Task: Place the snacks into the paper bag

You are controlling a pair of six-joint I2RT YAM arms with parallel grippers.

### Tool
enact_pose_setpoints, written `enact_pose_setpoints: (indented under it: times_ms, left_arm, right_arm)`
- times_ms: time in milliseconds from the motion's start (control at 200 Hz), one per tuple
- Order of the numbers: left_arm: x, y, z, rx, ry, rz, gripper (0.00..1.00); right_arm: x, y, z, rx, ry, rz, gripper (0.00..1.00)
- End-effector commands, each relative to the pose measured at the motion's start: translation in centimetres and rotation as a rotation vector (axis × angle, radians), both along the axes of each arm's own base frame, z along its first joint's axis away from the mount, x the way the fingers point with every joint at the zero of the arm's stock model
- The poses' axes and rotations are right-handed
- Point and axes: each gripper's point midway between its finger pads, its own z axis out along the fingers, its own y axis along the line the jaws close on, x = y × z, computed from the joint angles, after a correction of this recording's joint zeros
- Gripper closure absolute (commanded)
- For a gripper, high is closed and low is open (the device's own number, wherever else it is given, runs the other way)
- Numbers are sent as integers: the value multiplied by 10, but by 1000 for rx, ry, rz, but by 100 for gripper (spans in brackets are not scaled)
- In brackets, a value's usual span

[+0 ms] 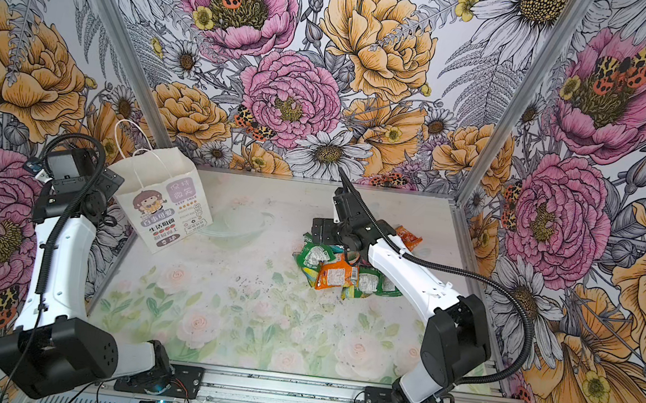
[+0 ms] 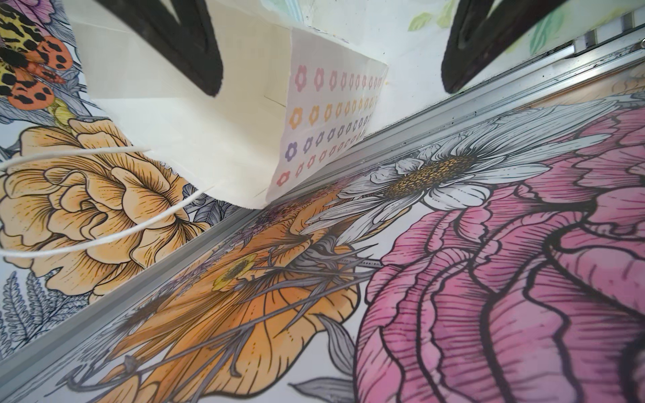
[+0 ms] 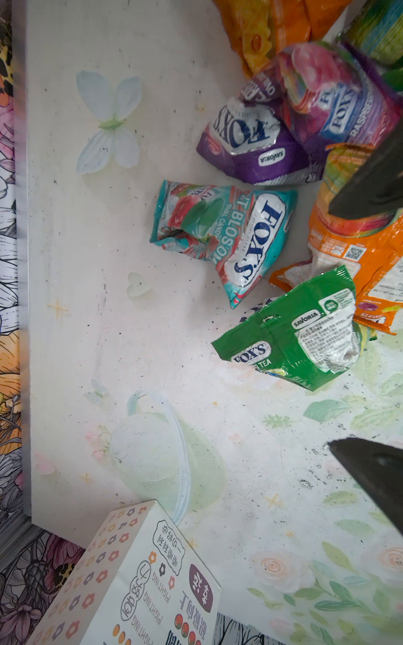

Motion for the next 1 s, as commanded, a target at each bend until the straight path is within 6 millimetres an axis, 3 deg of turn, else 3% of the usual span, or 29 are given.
enact_pose_setpoints:
  times_ms: [0, 465, 660, 816, 991]
  left_arm:
    - [10, 5, 14, 13, -40, -41, 1]
    - [32, 15, -9, -21, 20, -70, 2]
    - [38, 16, -17, -34, 37, -76, 10]
    - [40, 16, -19, -41, 37, -81, 11]
    - [45, 15, -20, -63, 24, -107, 21]
  right_arm:
    - [6, 11, 10, 30, -15, 2, 1]
    - [8, 30, 10, 36, -12, 32, 1]
    - [9, 33, 7, 35, -6, 37, 1]
    - [9, 36, 7, 36, -4, 42, 2]
    - [9, 37, 5, 34, 1, 44, 2]
